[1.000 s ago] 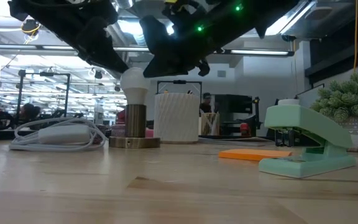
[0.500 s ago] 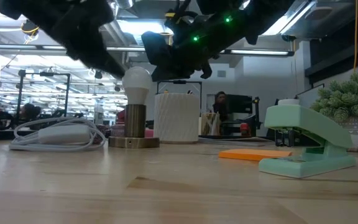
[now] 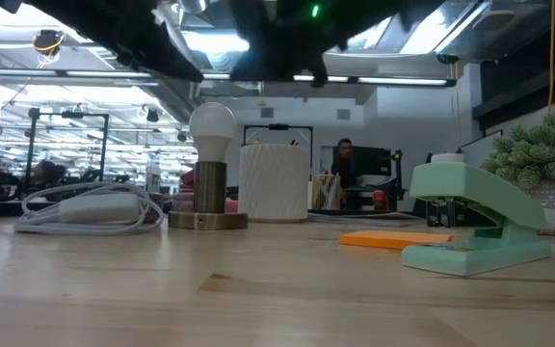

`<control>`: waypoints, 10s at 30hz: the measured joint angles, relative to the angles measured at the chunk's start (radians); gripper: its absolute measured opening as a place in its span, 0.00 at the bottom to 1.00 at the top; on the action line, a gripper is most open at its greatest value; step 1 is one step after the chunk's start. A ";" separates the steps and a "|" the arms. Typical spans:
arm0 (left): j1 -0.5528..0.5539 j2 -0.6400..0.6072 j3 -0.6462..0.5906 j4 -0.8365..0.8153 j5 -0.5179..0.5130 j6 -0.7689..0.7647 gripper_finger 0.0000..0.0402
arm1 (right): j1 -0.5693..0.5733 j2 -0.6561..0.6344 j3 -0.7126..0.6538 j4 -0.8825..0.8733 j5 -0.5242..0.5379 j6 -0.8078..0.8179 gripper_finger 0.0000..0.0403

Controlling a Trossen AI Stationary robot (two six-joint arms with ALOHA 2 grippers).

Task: Screw lightbulb
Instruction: Remove the lightbulb from the lamp

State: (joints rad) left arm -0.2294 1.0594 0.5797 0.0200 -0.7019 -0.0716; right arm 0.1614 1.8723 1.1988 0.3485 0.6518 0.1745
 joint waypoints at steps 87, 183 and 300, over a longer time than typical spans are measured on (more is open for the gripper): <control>0.014 0.162 0.000 -0.032 -0.050 -0.130 0.00 | 0.054 0.160 0.000 0.091 0.090 0.061 0.02; -0.041 0.074 0.000 0.056 0.044 -0.095 0.00 | 0.024 0.084 -0.001 0.049 0.201 -0.024 0.02; 0.020 0.159 -0.001 -0.034 0.092 -0.177 0.00 | -0.026 0.120 0.000 -0.060 0.160 0.091 0.02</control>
State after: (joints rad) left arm -0.2092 1.2182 0.5786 -0.0142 -0.6098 -0.2488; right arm 0.1354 1.9919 1.1988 0.2884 0.8116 0.2652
